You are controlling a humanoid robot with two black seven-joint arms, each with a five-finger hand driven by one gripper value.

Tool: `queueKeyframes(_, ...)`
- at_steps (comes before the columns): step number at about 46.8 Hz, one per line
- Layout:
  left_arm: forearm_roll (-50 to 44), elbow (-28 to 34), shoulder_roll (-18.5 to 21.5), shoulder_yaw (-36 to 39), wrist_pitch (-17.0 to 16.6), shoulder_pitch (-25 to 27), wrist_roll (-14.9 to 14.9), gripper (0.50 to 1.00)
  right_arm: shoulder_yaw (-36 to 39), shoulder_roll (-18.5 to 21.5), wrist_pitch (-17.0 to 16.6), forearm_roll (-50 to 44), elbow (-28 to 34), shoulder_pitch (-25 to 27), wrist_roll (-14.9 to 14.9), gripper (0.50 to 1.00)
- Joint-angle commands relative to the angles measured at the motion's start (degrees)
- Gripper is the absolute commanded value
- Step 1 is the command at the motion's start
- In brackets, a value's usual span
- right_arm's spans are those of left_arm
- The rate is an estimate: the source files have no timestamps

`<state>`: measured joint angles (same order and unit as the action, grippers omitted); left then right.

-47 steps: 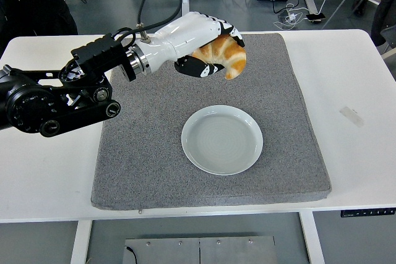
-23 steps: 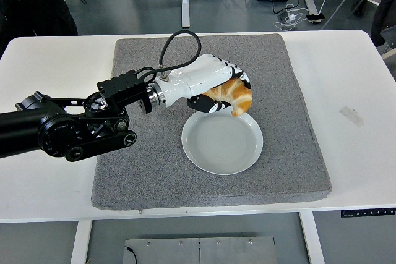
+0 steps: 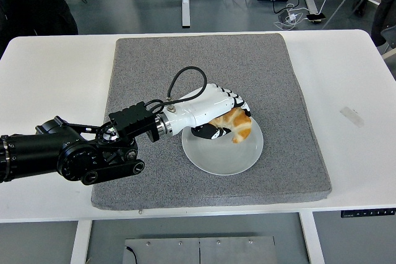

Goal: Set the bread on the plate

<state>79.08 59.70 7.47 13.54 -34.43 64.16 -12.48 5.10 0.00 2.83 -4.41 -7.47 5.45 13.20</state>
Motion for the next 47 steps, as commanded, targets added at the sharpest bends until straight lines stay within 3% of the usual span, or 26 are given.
queueKeyframes(1, -0.2, -1.1, -0.5, 1.7, -0.6, -0.7, 0.0, 0.500, 0.0, 0.0, 0.0, 0.0, 0.0, 0.0, 0.0, 1.000)
queueKeyframes(35, -0.9, -1.6, -0.9, 2.1, -0.6, -2.5, 0.0, 0.500, 0.0, 0.0, 0.0, -0.1, 0.0, 0.0, 0.0, 1.000)
queueKeyframes(36, -0.9, -1.6, -0.9, 2.1, -0.6, -2.5, 0.0, 0.526, 0.0, 0.0, 0.0, -0.1, 0.0, 0.0, 0.0, 1.000)
queueKeyframes(39, -0.9, -1.6, -0.9, 2.2, -0.6, -2.5, 0.0, 0.717, 0.0, 0.0, 0.0, 0.0, 0.0, 0.0, -0.1, 1.000)
queueKeyframes(40, -0.9, -1.6, -0.9, 2.2, -0.6, -2.5, 0.0, 0.760, 0.0, 0.0, 0.0, 0.0, 0.0, 0.0, 0.0, 1.000)
queueKeyframes(43, -0.9, -1.6, -0.9, 2.2, -0.6, -2.6, 0.0, 0.825, 0.0, 0.0, 0.0, 0.0, 0.0, 0.0, 0.0, 1.000)
queueKeyframes(47, -0.9, -1.6, -0.9, 2.2, -0.6, -2.6, 0.0, 0.873, 0.0, 0.0, 0.0, -0.1, 0.0, 0.0, 0.0, 1.000)
